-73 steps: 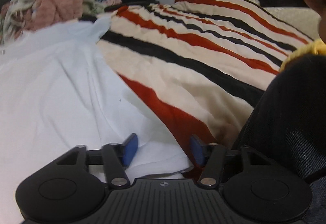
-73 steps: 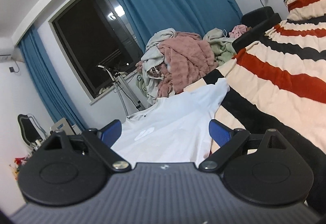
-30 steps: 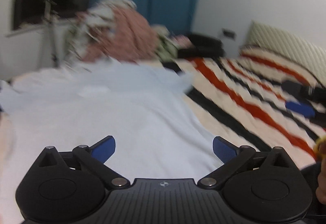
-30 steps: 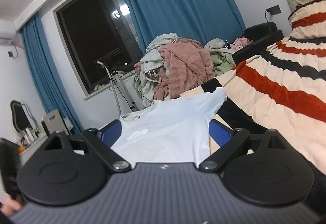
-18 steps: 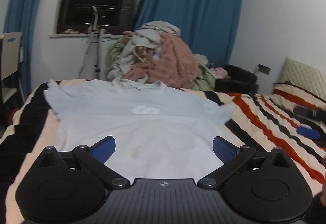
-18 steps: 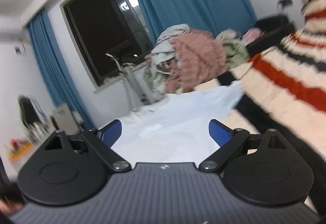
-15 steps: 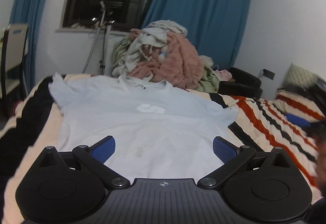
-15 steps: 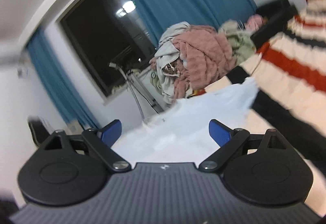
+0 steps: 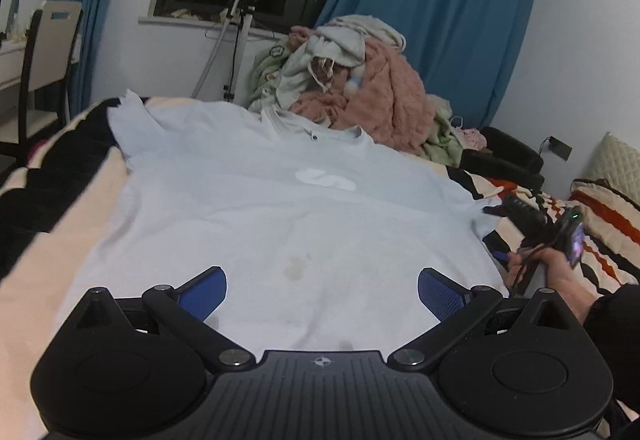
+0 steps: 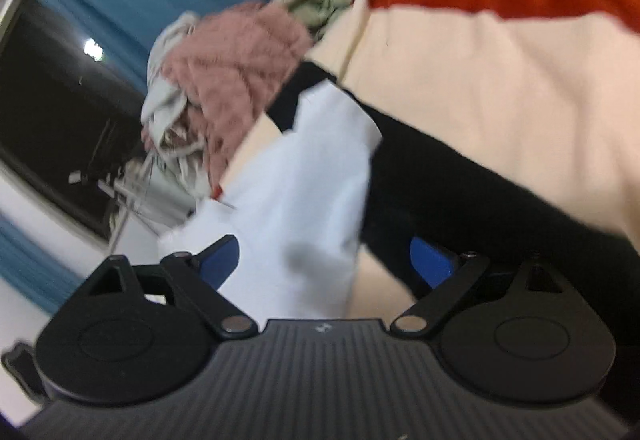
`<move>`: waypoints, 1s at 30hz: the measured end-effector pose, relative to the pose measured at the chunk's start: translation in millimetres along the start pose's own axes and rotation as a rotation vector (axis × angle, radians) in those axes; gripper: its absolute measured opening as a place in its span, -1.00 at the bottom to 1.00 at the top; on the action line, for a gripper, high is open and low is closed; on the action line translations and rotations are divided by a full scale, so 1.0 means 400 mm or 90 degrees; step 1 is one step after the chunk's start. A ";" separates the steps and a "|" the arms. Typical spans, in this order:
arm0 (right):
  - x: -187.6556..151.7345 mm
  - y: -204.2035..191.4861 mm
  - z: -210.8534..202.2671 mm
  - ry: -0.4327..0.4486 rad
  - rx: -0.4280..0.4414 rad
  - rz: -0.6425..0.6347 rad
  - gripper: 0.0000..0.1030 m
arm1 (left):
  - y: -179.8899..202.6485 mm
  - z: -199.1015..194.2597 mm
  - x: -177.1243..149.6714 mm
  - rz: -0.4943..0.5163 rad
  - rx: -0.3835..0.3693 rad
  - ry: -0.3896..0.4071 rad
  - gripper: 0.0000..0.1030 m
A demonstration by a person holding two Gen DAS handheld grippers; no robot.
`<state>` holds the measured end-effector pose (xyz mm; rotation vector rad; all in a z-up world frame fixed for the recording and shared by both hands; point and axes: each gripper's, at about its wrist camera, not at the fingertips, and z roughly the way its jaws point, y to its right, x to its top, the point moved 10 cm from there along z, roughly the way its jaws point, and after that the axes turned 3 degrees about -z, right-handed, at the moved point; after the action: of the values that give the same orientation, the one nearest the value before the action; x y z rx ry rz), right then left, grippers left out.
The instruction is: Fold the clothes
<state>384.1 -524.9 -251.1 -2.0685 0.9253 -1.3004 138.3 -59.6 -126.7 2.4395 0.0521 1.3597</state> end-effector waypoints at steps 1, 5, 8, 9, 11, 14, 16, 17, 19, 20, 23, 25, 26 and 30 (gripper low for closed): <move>0.001 0.001 0.020 -0.004 0.013 -0.020 0.87 | 0.001 0.014 0.000 -0.012 -0.012 -0.002 0.99; 0.014 -0.047 0.096 -0.019 0.171 -0.049 0.87 | 0.001 0.068 -0.015 -0.025 -0.029 -0.021 0.99; 0.023 -0.084 0.143 -0.037 0.280 -0.039 0.87 | -0.008 0.106 -0.033 -0.030 -0.020 -0.038 0.99; 0.027 -0.094 0.156 -0.039 0.288 -0.040 0.88 | -0.011 0.120 -0.040 -0.037 -0.020 -0.047 0.99; 0.035 -0.112 0.181 -0.045 0.304 -0.042 0.88 | -0.017 0.153 -0.051 -0.052 -0.020 -0.064 0.99; 0.047 -0.140 0.218 -0.053 0.328 -0.044 0.86 | -0.030 0.196 -0.069 -0.063 -0.011 -0.090 0.99; 0.056 -0.152 0.235 -0.049 0.338 -0.043 0.75 | -0.037 0.215 -0.076 -0.066 -0.005 -0.099 0.99; 0.065 -0.149 0.242 -0.037 0.326 -0.048 0.34 | -0.038 0.220 -0.076 -0.064 -0.003 -0.097 0.99; 0.081 -0.128 0.279 -0.029 0.242 -0.059 -0.45 | -0.031 0.223 -0.071 -0.048 -0.001 -0.080 0.99; 0.081 -0.130 0.285 -0.026 0.221 -0.068 -0.62 | -0.023 0.220 -0.066 -0.033 -0.002 -0.065 0.99; 0.080 -0.151 0.281 -0.006 0.184 -0.113 -0.62 | 0.002 0.216 -0.066 0.005 -0.004 -0.049 0.99; 0.084 -0.159 0.267 0.015 0.154 -0.141 -0.62 | 0.016 0.217 -0.068 0.019 -0.002 -0.047 0.99; 0.094 -0.159 0.259 0.026 0.139 -0.144 -0.62 | 0.023 0.220 -0.065 0.023 -0.002 -0.048 0.99; 0.133 -0.167 0.168 0.115 0.070 -0.198 -0.76 | 0.024 0.183 -0.014 0.029 0.035 0.004 0.98</move>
<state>479.8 -519.3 -199.8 -2.0926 0.6034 -1.6822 194.7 -90.3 -163.4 2.4960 0.0367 1.4034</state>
